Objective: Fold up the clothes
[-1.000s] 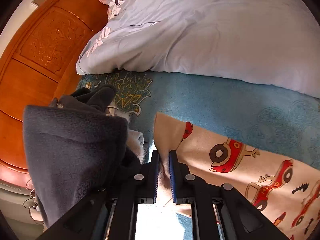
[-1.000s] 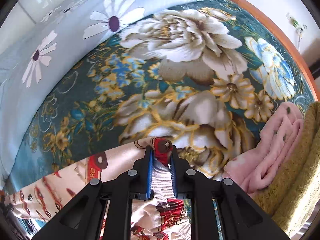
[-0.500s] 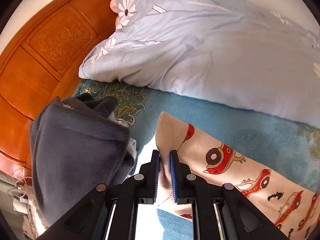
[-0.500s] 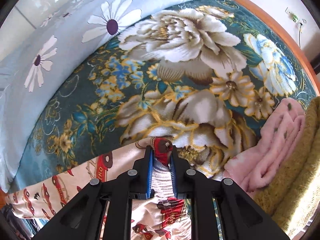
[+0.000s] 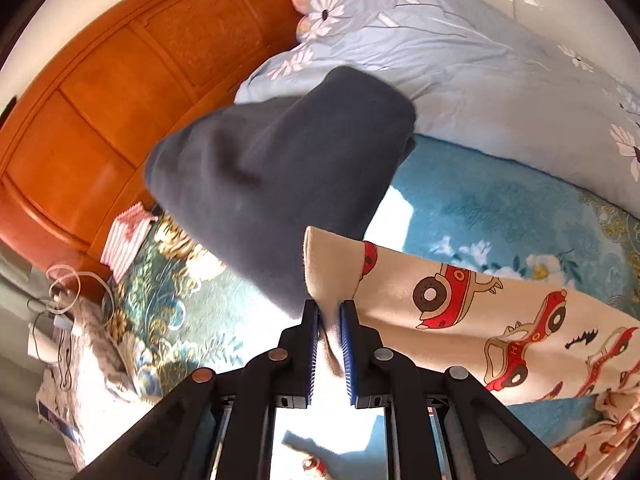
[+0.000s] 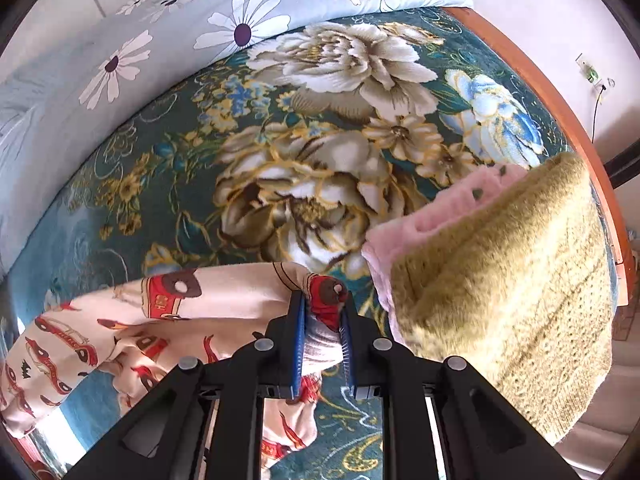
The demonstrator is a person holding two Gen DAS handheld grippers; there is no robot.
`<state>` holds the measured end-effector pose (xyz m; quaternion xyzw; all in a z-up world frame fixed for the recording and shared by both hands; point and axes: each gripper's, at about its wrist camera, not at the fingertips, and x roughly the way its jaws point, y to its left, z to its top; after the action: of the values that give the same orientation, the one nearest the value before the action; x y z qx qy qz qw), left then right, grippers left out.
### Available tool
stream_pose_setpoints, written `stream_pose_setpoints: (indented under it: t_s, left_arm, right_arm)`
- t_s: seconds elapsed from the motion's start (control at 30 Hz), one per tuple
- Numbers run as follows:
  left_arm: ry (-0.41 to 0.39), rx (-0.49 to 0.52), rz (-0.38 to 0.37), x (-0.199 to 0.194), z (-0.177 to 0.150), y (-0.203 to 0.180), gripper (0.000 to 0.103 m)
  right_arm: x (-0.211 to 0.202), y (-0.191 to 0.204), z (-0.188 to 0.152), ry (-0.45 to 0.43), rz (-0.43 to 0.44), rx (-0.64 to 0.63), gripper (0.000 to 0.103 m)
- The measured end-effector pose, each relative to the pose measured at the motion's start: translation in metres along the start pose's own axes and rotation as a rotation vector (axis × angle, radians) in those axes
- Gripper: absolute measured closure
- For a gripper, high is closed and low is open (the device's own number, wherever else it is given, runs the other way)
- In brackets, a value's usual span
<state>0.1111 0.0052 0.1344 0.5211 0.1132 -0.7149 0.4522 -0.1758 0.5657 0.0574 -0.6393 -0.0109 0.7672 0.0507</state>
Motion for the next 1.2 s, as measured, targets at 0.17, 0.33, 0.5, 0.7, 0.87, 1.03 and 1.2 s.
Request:
stream_pose_setpoints:
  t_s: [0.17, 0.33, 0.5, 0.7, 0.87, 1.03, 1.2]
  left_arm:
    - [0.224, -0.080, 0.052, 0.055, -0.061, 0.030, 0.089]
    - [0.478, -0.264, 0.035, 0.102, -0.115, 0.048, 0.085]
    - [0.617, -0.519, -0.100, 0.106, -0.151, 0.076, 0.055]
    - [0.801, -1.005, -0.354, 0.103, -0.187, 0.094, 0.050]
    - [0.853, -1.105, -0.461, 0.115, -0.174, 0.065, 0.043]
    - [0.892, -1.094, -0.429, 0.142, -0.153, 0.036, 0.042]
    - [0.948, -1.061, -0.343, 0.164, -0.150, 0.018, 0.041]
  right_arm:
    - [0.013, -0.002, -0.036, 0.084, -0.060, -0.042, 0.084]
    - [0.019, -0.005, -0.059, 0.152, -0.079, -0.043, 0.078]
    - [-0.003, -0.006, -0.066, 0.159, -0.057, -0.024, 0.063]
    - [-0.010, 0.025, -0.059, 0.234, 0.216, 0.092, 0.053]
    - [0.029, 0.039, -0.058, 0.368, 0.343, 0.420, 0.053]
    - [0.060, 0.027, -0.064, 0.460, 0.343, 0.736, 0.053]
    - [0.057, 0.024, -0.064, 0.450, 0.293, 0.701, 0.070]
